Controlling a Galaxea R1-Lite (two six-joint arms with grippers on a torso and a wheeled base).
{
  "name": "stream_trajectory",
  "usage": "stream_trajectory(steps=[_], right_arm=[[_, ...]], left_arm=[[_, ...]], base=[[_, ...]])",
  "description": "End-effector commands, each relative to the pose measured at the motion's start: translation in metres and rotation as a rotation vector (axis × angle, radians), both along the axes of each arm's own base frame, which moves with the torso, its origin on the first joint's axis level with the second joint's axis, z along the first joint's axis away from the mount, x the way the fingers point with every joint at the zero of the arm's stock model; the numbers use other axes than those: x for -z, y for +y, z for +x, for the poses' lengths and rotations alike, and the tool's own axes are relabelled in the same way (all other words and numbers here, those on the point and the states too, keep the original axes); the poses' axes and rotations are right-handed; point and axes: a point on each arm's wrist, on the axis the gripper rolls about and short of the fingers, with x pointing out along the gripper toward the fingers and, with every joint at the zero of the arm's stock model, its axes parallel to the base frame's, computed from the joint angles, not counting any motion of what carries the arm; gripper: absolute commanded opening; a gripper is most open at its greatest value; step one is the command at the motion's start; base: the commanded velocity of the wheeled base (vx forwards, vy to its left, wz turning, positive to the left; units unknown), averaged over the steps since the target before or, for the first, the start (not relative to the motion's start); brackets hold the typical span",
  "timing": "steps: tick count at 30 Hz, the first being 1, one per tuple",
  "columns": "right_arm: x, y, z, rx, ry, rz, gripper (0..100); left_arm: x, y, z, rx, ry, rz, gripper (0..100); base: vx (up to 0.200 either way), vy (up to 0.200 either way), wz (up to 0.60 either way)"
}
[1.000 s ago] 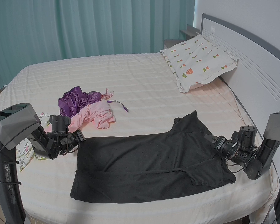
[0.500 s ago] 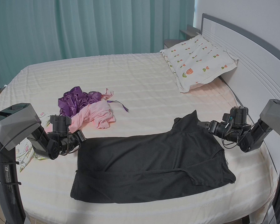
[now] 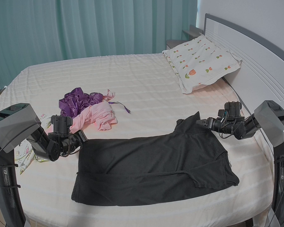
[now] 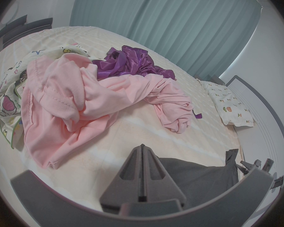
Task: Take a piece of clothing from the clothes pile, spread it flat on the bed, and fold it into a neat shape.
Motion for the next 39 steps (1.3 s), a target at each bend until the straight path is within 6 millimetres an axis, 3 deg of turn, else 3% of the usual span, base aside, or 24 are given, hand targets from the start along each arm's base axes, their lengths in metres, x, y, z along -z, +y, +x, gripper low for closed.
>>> stream_trajectory(steps=[1, 5, 11, 12, 26, 35, 39], right_arm=[[0.023, 0.000, 0.010, -0.004, 0.027, -0.006, 100], [0.028, 0.002, 0.013, -0.006, 0.028, -0.007, 100], [0.021, -0.002, 0.017, 0.007, 0.005, 0.000, 100], [0.020, -0.003, 0.017, 0.007, 0.004, 0.005, 0], [0.010, -0.011, 0.011, 0.026, -0.003, 0.015, 0], [-0.024, -0.027, -0.007, 0.093, -0.042, 0.080, 0], [-0.030, -0.035, -0.015, 0.117, -0.083, 0.086, 0]], left_arm=[[-0.005, -0.002, -0.001, 0.002, -0.012, -0.005, 0], [-0.007, -0.002, -0.001, 0.002, -0.016, -0.005, 0], [-0.010, -0.002, -0.002, 0.001, -0.022, -0.005, 0], [-0.010, -0.002, -0.002, 0.001, -0.024, -0.005, 0], [-0.010, -0.002, -0.001, 0.000, -0.022, -0.005, 0], [-0.022, 0.003, -0.005, -0.064, -0.049, -0.013, 0], [-0.030, 0.006, -0.010, -0.088, -0.060, -0.043, 0]], base=[[0.000, 0.000, 0.00], [0.000, 0.000, 0.00], [0.000, 0.000, 0.00], [0.000, 0.000, 0.00], [0.000, 0.000, 0.00], [0.000, 0.000, 0.00], [0.000, 0.000, 0.00]])
